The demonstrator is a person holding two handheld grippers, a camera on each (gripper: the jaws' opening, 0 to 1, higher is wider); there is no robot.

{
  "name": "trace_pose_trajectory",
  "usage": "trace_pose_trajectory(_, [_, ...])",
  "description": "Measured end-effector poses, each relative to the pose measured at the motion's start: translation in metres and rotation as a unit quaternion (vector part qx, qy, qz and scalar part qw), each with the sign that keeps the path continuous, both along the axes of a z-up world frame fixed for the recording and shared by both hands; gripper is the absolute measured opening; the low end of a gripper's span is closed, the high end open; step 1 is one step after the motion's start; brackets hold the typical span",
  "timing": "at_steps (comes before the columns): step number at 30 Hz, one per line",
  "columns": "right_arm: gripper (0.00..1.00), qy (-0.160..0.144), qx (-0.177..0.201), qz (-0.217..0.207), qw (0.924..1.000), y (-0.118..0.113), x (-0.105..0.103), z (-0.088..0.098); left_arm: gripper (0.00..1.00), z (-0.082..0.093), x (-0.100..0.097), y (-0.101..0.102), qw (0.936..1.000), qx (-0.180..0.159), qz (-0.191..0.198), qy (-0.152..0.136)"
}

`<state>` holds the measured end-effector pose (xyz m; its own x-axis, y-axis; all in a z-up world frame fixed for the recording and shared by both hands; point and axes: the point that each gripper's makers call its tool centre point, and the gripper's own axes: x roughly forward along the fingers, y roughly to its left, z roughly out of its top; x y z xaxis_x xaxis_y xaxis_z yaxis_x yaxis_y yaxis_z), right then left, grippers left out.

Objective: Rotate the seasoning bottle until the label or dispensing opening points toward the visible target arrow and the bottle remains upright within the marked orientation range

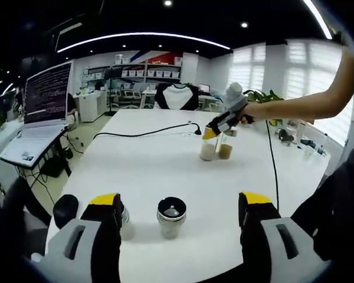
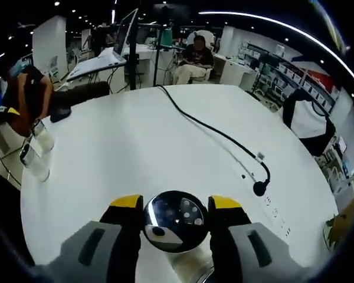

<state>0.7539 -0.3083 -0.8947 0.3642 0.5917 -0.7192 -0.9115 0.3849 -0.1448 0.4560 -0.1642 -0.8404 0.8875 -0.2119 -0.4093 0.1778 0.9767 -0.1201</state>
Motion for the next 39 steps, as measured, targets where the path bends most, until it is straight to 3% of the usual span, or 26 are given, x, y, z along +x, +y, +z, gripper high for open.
trace_pose_trajectory(9, [0.42,0.013,0.013,-0.006,0.9998,0.000,-0.009,0.001,0.86,-0.006,0.002,-0.004,1.0000,0.000,-0.006,0.008])
trace_pose_trajectory(20, [0.41,0.023,0.037,-0.004,0.9990,-0.001,-0.043,0.005,0.86,-0.011,0.002,-0.012,0.9997,-0.003,-0.023,0.011])
trace_pose_trajectory(31, [0.40,0.034,0.048,0.011,0.9982,0.001,-0.100,0.010,0.85,-0.020,-0.001,-0.031,0.9978,-0.017,-0.061,0.021])
trace_pose_trajectory(34, [0.40,0.017,0.036,0.035,0.9986,0.002,-0.120,0.010,0.85,-0.022,0.000,-0.036,0.9969,-0.012,-0.075,0.023])
trace_pose_trajectory(39, [0.40,0.021,0.032,0.069,0.9969,0.006,-0.158,0.010,0.85,-0.027,0.004,-0.047,0.9945,-0.021,-0.100,0.025])
